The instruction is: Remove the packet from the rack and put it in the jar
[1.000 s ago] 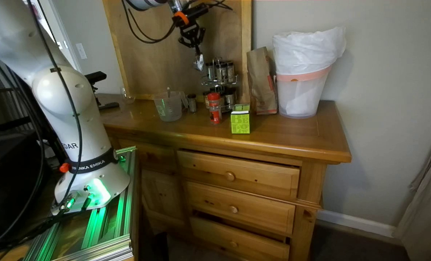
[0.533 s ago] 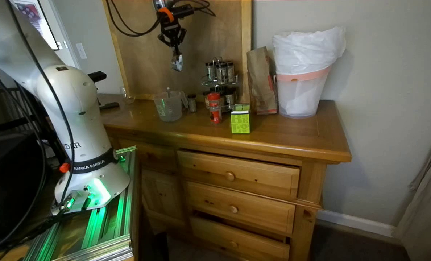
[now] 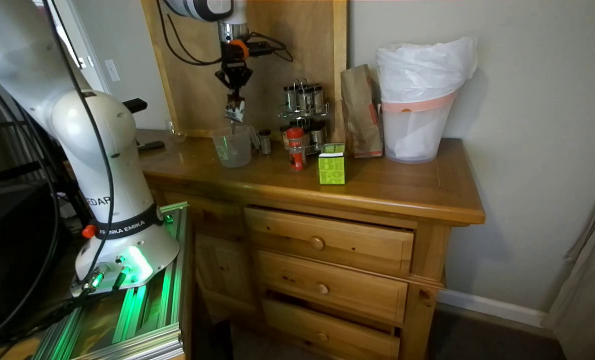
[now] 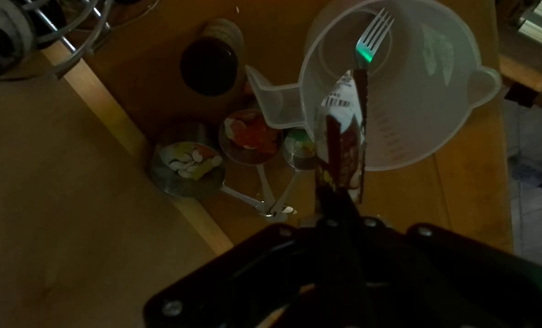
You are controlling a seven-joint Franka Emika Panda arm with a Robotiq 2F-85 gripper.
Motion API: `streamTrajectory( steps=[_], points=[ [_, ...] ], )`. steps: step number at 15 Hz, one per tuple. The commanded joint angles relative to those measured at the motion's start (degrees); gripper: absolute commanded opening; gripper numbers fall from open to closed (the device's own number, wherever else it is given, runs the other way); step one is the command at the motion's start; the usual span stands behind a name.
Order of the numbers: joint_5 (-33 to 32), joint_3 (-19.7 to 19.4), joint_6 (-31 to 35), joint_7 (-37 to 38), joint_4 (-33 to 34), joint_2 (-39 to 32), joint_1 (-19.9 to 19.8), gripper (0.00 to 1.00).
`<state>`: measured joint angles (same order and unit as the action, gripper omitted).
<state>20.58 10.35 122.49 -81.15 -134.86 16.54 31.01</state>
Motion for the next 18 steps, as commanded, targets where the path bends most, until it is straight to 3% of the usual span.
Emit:
streamTrajectory(
  steps=[1, 6, 12, 13, 15, 18],
  points=[
    [0.54, 1.73, -0.37, -0.77, 0.27, -0.28, -1.96, 0.01],
    [0.12, 1.56, -0.37, -16.27, -4.89, 4.55, -0.79, 0.00],
    [0.57, 1.64, 0.09, -24.80, -9.07, 6.80, -0.36, 0.02],
    [0.70, 1.57, 0.02, -25.62, -9.35, 7.00, -0.33, 0.27],
    [0.97, 1.44, -0.09, -26.52, -9.75, 7.53, -0.39, 0.31],
    [1.23, 1.21, 0.27, -27.25, -10.10, 8.58, -0.54, 0.51]
  ],
)
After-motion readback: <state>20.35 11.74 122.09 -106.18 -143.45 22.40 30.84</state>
